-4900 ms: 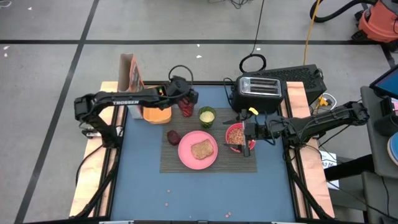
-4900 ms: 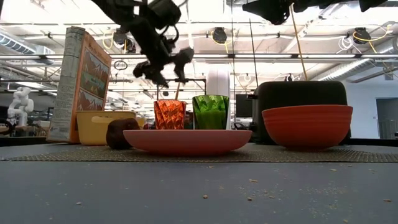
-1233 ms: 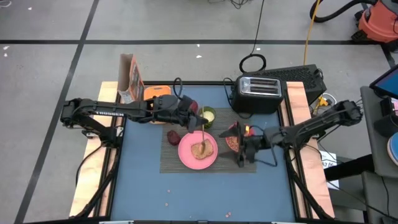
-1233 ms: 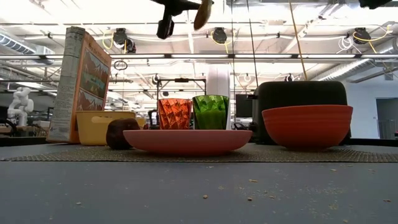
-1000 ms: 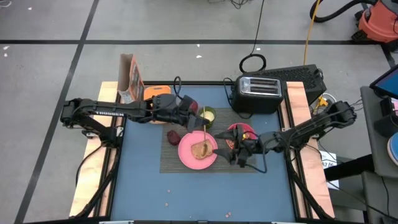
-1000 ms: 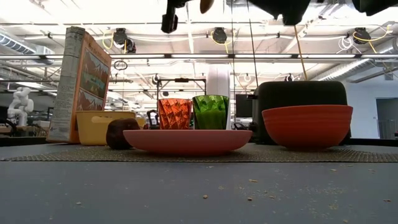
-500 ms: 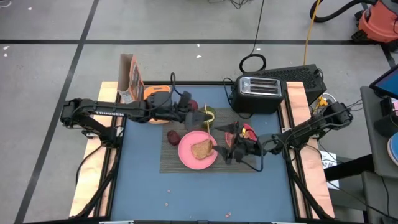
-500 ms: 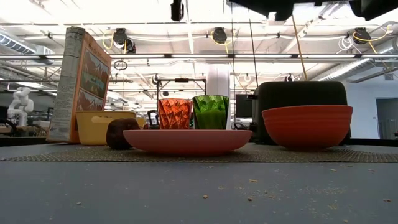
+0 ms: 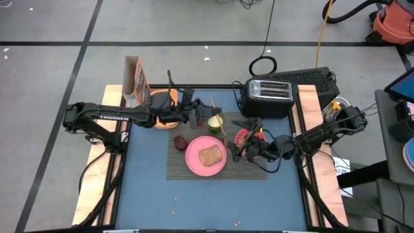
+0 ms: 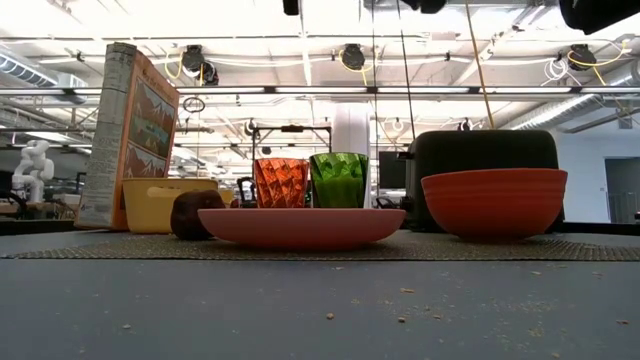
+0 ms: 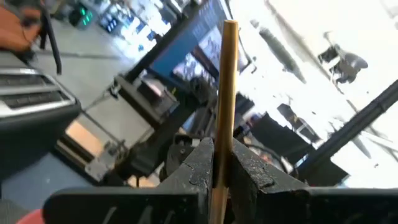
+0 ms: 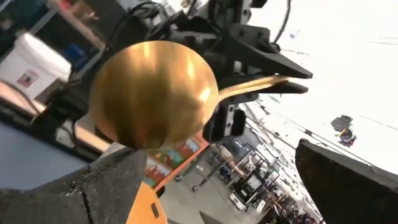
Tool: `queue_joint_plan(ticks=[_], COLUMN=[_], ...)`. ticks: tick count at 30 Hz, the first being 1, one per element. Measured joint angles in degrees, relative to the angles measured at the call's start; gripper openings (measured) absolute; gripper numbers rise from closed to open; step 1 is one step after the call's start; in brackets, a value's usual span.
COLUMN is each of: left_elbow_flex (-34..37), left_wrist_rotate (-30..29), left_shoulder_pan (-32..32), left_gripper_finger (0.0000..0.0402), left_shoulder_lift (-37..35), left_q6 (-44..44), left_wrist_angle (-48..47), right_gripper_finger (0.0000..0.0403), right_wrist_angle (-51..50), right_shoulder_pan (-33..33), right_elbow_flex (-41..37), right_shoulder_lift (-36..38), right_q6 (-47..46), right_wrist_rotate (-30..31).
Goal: Arrange a breakfast setting
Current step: Put the gold spoon to the right of the pink bowl
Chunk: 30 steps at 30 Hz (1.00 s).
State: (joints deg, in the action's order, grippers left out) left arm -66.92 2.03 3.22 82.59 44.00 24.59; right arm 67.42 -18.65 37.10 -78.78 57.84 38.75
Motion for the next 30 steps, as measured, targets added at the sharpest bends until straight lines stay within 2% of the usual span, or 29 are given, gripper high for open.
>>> queue_joint_plan(ticks=[9,12,18,25,30], left_elbow_flex=[0.02,0.02,0.02,-0.02,0.00], left_wrist_rotate=[-4.68,-5.03,-5.06,-5.32,-5.65], left_shoulder_pan=[-1.48,-2.28,-3.10,-2.95,-2.86], left_gripper_finger=[0.0031,0.0031,0.0031,0.0031,0.0031], left_shoulder_lift=[0.04,0.13,1.62,2.73,2.89], left_q6=[-2.35,-2.32,-2.31,-3.13,-3.71], left_wrist_angle=[3.47,5.18,8.52,9.17,8.92], right_gripper_finger=[0.0393,0.0393,0.0393,0.0392,0.0391], right_wrist_angle=[0.54,1.84,4.94,7.17,6.66], right_shoulder_pan=[2.57,3.17,4.81,5.16,5.16], right_elbow_flex=[0.00,0.00,0.00,0.00,-0.02], right_shoulder_lift=[0.02,0.02,0.02,0.00,0.00], right_q6=[-5.91,-6.03,-6.20,-11.46,-16.14], right_wrist_rotate=[-9.09,-10.87,-19.34,-19.28,-15.07])
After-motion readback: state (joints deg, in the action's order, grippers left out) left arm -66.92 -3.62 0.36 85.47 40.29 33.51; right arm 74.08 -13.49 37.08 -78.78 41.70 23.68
